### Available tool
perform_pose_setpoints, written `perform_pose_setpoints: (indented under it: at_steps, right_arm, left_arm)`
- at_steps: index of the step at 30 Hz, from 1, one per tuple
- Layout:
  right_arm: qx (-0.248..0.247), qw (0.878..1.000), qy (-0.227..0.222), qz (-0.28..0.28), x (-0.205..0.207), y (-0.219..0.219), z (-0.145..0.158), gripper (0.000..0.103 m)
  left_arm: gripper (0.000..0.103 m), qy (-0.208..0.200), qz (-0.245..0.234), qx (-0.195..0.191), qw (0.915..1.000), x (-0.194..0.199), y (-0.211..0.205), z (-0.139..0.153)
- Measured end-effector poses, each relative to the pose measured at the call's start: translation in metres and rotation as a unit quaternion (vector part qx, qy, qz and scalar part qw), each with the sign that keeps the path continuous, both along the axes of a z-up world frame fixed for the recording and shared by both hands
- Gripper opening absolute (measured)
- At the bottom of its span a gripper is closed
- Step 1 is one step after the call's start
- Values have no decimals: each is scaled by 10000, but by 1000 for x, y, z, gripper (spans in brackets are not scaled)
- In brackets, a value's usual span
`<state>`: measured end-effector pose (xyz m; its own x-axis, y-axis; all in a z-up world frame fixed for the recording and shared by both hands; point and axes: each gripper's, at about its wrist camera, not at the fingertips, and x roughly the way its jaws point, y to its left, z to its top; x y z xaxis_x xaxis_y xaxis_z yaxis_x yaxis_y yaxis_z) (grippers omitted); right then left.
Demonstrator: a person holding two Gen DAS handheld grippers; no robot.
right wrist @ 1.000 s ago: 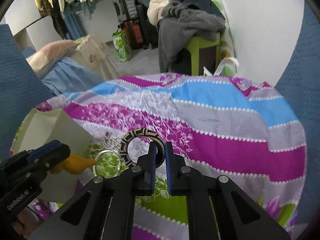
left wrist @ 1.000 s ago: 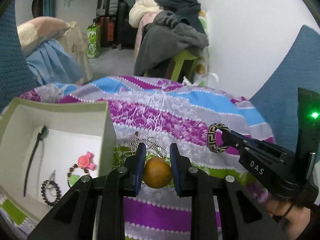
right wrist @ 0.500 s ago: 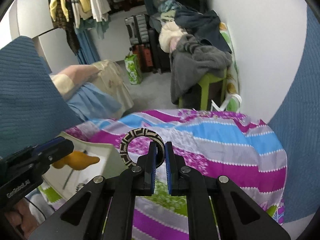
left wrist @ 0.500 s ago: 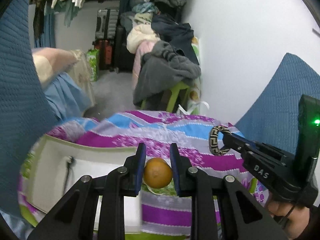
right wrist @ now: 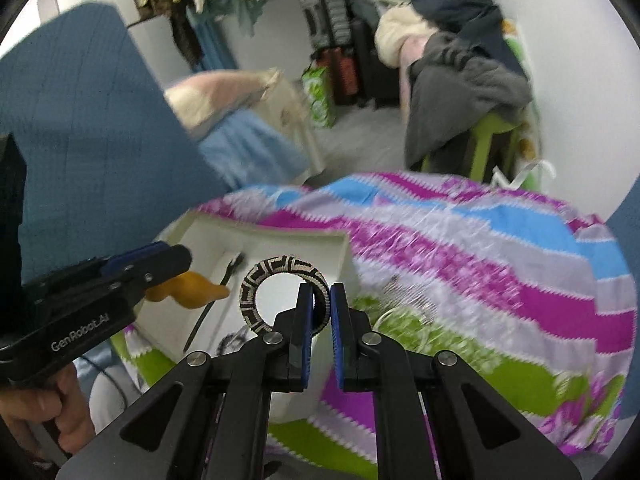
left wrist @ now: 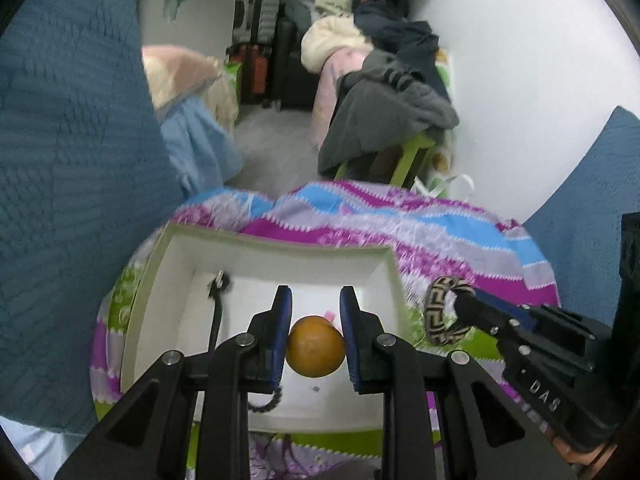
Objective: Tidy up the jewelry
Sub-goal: 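Carry the gourd pendant and bangle in both tools over the box, then open both tools to drop the gourd pendant and bangle into the box, then grasp the silver bead chain with the right tool while the left tool approaches the hoop ring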
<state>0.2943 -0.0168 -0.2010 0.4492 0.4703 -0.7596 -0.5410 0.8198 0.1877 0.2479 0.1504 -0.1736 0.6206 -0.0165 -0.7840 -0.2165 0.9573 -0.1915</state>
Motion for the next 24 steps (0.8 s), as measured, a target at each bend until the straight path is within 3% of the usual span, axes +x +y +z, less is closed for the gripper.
perform_pose_setpoints:
  at_steps: [6,15,16,17,19,21,22,24]
  right_arm:
    - [-233,9990,329,205,-10,19,-35,7]
    - [-29,9981,480,383,-7,12,-35,9]
    - [40,9980,488,399,-7,10,-33,14]
    - [84,9980,488,401,-6,9,-31,25]
    - [261,9978,443,409,-5,0,-25,30]
    - [300,9981,354,405,-2,-8,-19,31]
    - [326,9982,309,394,0,-13,-16,31]
    - [415,9983,204,367,5,-26,-11,31]
  left_arm:
    - [24,290,37,-198,9994,-7,9,-30]
    - [25,242,-14,-239,9994,-6,2,-33]
    - [26,209,7,-212,9996,-6,1,-32]
    - [26,214,22,-205,9996,-5,-1,-31]
    - [27,235,19,-251,9994,-3,-5,-29]
    - [43,183,84,-272,9994,-2,-11,-28]
    - [59,149,98,-260,9995,-2,-13,-27]
    - [65,53,89,-214,9997,-3,-21,-24]
